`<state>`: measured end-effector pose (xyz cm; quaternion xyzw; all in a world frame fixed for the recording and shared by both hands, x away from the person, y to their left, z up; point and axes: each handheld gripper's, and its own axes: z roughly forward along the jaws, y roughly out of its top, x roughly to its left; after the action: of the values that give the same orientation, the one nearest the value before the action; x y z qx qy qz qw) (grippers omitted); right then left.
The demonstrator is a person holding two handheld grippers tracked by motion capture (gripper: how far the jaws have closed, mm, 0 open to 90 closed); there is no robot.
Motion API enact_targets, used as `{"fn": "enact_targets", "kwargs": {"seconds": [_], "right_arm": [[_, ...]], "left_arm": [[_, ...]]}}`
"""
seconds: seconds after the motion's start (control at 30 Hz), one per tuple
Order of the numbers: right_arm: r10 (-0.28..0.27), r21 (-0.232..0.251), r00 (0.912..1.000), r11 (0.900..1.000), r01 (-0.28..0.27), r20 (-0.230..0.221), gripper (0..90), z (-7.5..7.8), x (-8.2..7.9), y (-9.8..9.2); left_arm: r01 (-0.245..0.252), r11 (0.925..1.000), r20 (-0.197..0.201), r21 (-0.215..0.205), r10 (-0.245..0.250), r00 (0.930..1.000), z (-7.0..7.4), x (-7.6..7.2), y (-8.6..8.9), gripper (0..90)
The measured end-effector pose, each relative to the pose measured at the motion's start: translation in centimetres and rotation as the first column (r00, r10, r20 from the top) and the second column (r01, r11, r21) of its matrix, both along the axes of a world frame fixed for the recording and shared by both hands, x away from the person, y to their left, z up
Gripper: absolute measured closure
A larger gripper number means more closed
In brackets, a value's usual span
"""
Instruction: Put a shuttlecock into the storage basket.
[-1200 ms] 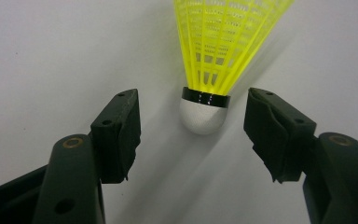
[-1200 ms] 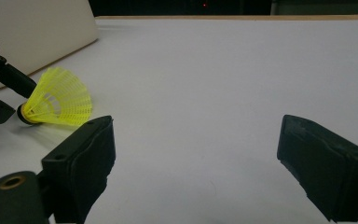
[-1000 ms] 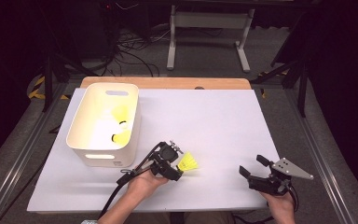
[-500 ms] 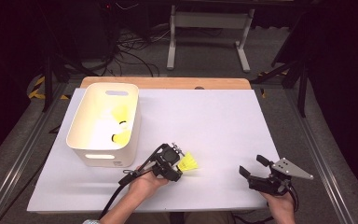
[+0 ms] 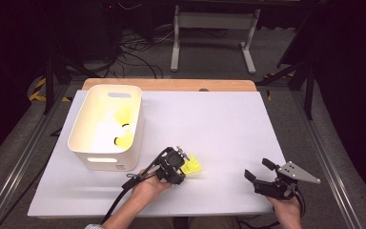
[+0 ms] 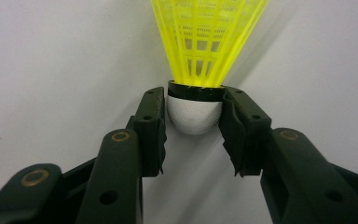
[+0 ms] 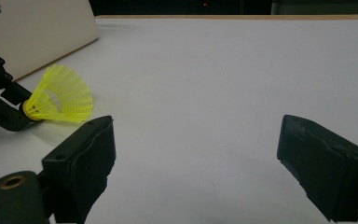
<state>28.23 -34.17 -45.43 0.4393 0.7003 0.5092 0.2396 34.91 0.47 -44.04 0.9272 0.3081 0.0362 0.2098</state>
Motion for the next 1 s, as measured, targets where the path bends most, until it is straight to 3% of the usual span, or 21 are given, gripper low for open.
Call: {"fn": "enact_targets", "kwargs": {"seconds": [1.0], "right_arm": [[-0.001,0.001,1.0,1.0,0.001,-0.001,12.2,0.0,0.01,-0.02]], "left_arm": [[-0.009,0.9999,0.021,-0.006,0.009,0.9997,0.89,-0.1,0.35,65.5]]}}
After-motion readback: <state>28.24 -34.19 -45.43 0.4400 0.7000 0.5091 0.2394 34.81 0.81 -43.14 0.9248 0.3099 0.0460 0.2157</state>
